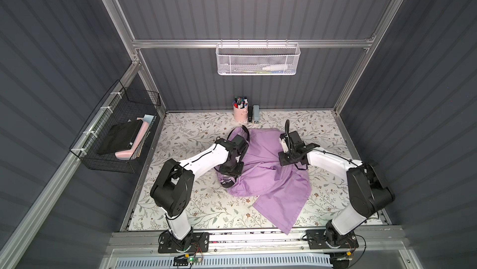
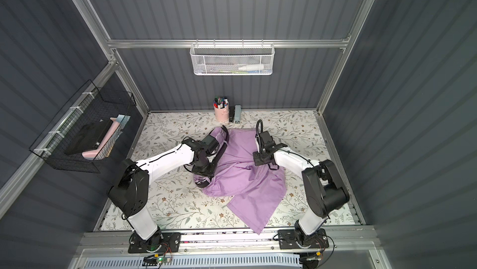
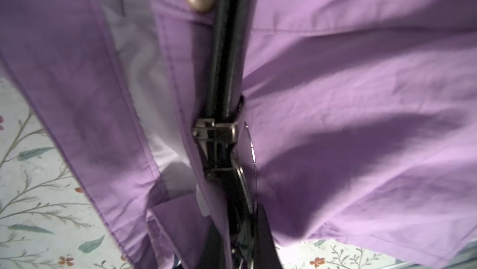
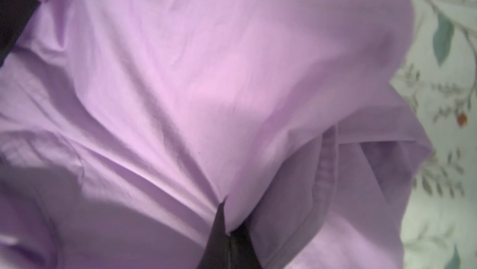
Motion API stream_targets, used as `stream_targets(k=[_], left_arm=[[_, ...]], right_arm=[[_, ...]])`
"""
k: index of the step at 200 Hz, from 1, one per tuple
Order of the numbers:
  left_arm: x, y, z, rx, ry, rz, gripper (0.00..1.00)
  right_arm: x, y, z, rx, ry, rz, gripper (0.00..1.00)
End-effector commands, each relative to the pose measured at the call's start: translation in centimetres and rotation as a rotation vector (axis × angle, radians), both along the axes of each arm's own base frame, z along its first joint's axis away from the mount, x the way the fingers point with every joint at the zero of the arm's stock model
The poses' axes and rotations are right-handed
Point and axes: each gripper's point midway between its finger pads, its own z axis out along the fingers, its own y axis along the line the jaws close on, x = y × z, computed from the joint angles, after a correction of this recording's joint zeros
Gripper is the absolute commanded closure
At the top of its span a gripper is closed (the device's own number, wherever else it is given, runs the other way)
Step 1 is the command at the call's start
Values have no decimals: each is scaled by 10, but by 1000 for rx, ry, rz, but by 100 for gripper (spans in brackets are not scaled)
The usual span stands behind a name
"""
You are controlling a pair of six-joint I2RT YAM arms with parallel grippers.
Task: Remove the belt from the trousers
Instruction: Adjust the trousers at the center of the board.
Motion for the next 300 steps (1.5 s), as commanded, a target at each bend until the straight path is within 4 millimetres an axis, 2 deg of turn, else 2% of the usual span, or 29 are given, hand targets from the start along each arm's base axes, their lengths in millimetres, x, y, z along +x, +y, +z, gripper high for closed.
stream_targets(k=[1, 23, 27, 35, 40, 67, 83, 97, 101, 114, 118, 125, 135, 150, 162, 173, 178, 186, 189, 203, 217, 232, 248, 265, 290, 300], left_arm=[[17, 20, 18, 3, -25, -14, 100], [40, 28, 33, -16, -76, -53, 100], [52, 24, 44, -38, -111, -58, 100], [64, 23, 51, -61, -133, -69, 100], [71, 21, 55, -78, -145, -85, 100], [102, -3, 71, -159, -203, -214, 100], [120, -19, 79, -203, -227, -262, 100], [135, -25, 84, -207, -247, -274, 100], [140, -26, 86, -199, -258, -273, 89], [150, -24, 93, -166, -281, -283, 42], [153, -21, 95, -146, -295, -281, 35], [158, -14, 101, -110, -317, -251, 29], [149, -9, 107, -91, -319, -233, 24], [128, 2, 114, -78, -340, -199, 22], [101, 6, 115, -62, -360, -197, 22], [67, 2, 111, -44, -364, -245, 23], [50, -3, 108, -39, -359, -279, 24], [22, -16, 102, -39, -341, -348, 27], [6, -20, 92, -37, -312, -382, 28], [-47, -43, 71, -46, -246, -528, 30], [-89, -59, 48, 7, -222, -704, 30], [-124, -73, 26, 75, -203, -910, 29], [-146, -85, 8, 147, -173, -1084, 27], [-161, -96, -7, 208, -144, -1222, 28], [-167, -101, -29, 242, -78, -1246, 33], [-159, -100, -34, 253, -95, -1239, 36]], right_arm=[[-28, -19, 6, -5, 14, -51, 100], [-44, -24, 29, 59, -47, -88, 100], [-45, -24, 34, 77, -66, -91, 100], [-47, -23, 46, 114, -115, -85, 100], [-48, -22, 59, 136, -159, -67, 100], [-50, -11, 96, 206, -315, 49, 100], [-51, -5, 112, 234, -377, 104, 87], [-48, -7, 119, 227, -413, 95, 72], [-46, -10, 120, 223, -423, 78, 67], [-41, -16, 126, 218, -441, 23, 60], [-39, -17, 128, 217, -447, 15, 58], [-36, -17, 132, 217, -461, 7, 56], [-31, -18, 138, 213, -483, -2, 52], [-20, -13, 141, 196, -500, 22, 48], [-6, -9, 137, 169, -487, 35, 47], [9, -6, 133, 153, -456, 42, 47], [19, -4, 123, 137, -417, 41, 47], [32, -4, 113, 122, -373, 29, 46], [37, -5, 111, 119, -357, 16, 46], [57, -9, 94, 108, -246, -43, 46], [70, -12, 73, 107, -127, -71, 46], [76, -19, 51, 112, -22, -104, 46], [73, -28, 31, 133, 64, -142, 47], [64, -44, 14, 168, 130, -202, 47], [43, -64, -7, 166, 214, -258, 49], [33, -67, -13, 151, 239, -262, 49]])
